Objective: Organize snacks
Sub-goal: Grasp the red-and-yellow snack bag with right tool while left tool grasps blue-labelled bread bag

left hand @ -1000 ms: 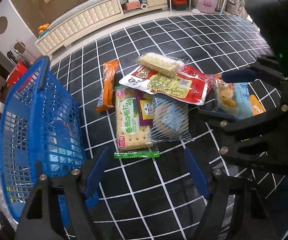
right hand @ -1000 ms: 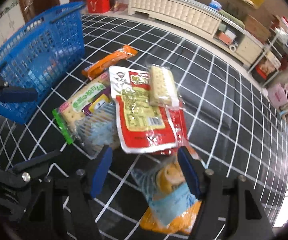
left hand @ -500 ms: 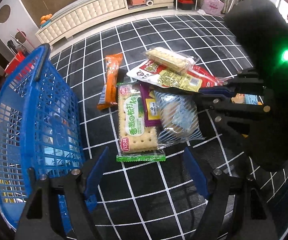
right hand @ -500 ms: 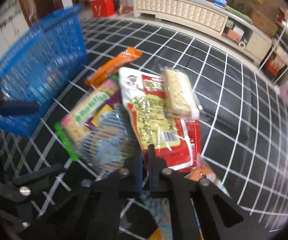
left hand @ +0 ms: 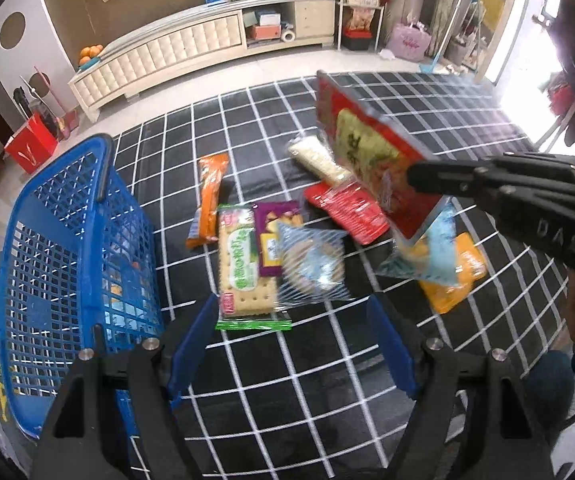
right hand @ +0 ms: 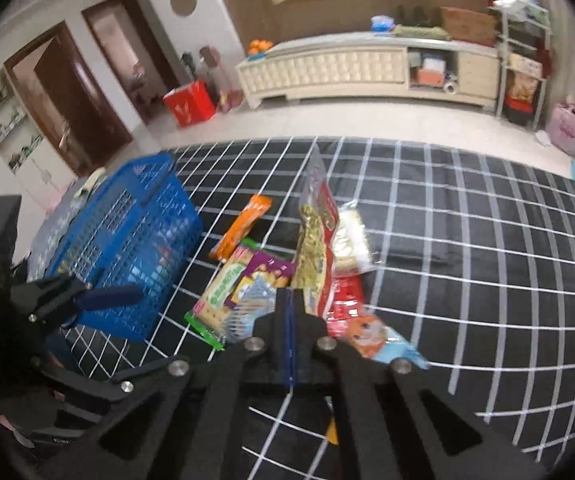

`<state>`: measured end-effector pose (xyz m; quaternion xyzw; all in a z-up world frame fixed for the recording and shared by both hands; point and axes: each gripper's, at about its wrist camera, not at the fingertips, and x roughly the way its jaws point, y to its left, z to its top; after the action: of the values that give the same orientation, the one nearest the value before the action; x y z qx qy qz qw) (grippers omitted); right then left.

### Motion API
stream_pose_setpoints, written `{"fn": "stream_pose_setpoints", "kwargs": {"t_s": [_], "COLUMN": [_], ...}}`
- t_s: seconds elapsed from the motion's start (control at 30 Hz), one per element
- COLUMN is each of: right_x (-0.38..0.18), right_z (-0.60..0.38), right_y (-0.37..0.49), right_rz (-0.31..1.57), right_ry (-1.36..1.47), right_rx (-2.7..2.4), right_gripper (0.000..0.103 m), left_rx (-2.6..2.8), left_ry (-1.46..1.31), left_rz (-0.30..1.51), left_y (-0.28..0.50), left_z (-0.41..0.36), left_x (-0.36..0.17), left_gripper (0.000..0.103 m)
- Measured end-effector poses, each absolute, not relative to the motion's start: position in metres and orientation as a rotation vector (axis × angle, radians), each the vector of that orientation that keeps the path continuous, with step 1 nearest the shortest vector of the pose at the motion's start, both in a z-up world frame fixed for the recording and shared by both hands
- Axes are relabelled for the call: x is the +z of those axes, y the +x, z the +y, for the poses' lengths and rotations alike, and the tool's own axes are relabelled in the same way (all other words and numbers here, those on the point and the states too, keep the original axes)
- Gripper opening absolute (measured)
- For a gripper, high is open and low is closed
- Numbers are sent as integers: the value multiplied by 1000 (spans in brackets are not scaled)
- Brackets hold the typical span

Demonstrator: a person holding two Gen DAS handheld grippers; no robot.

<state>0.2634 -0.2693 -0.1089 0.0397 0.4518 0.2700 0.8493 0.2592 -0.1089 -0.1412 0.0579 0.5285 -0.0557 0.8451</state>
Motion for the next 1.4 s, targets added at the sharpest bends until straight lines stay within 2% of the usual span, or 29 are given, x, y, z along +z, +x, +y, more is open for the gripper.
{"fn": "stream_pose_setpoints", "kwargs": {"t_s": [0.37, 0.93, 1.3, 1.37, 1.4], "right_x": [-104, -143, -153, -151, -150], "right_z": [-338, -381, -378, -377, -377], "right_y": [239, 240, 239, 236, 235], "right_rz": [932, 992, 1023, 1023, 1022], "right_ry": [93, 135, 147, 144, 143], "right_rx": [340, 291, 303, 302, 301], "right_gripper": [2, 2, 2, 2, 2], "left_rx": [-260, -410, -397, -402, -406], "left_ry": [111, 267, 226, 216, 203], "left_rz": [1131, 1229, 1291, 1306, 1311], "left_y": [260, 320, 346, 347, 347], "left_z": [-160, -238, -245, -244, -243], "left_x": [-136, -207, -240, -244, -246], "left_gripper": [75, 75, 75, 72, 67]}}
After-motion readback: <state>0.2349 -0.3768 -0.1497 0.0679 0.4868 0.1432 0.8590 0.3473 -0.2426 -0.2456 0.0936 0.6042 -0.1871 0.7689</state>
